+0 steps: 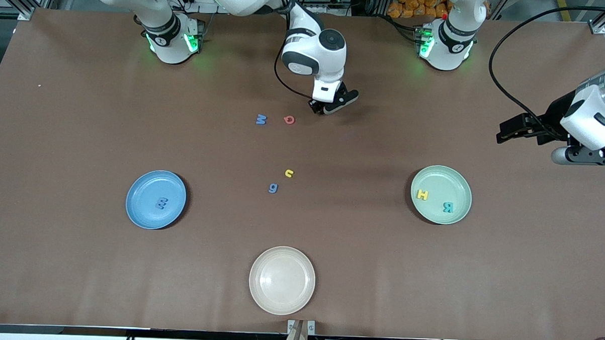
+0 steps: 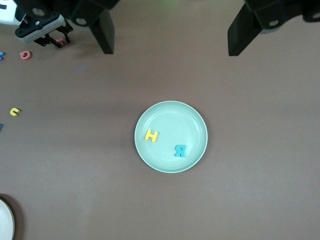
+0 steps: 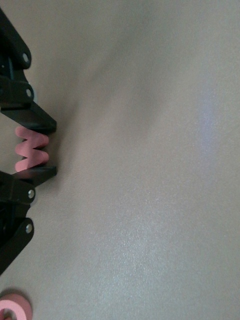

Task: Sort upper and lower case letters into plates
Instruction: 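Lower the right gripper and grasp the pink M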

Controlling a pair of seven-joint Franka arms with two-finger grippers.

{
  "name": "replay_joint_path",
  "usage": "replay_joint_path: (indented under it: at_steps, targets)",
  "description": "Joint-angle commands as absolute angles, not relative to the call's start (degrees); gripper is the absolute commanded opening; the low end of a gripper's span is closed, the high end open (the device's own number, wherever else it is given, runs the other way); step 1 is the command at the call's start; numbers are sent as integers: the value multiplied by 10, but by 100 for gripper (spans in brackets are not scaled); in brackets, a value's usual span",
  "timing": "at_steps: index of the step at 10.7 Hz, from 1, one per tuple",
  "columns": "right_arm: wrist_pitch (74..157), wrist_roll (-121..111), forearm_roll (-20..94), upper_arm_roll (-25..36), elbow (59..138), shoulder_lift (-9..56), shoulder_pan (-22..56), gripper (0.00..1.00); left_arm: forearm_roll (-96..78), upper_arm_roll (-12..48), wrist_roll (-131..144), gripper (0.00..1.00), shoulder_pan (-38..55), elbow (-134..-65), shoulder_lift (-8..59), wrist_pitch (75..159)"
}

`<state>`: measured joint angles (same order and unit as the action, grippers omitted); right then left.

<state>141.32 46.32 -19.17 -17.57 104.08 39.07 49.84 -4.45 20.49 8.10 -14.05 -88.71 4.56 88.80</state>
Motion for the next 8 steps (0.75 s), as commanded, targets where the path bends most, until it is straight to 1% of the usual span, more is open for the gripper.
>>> replay_joint_path:
  at_steps: [1,5,8]
  targets:
    - [1405,476,-199,-172,1043,381,499,0,-57,208,87,100,-149,-904,25,880]
    - [1363,477,-197,-173,1043,352,490,0,-57,209,90,100,-148,-904,17,871]
    - [1332,480,-198,-173,1043,336,460,0,-57,210,91,100,-143,-908,7,867]
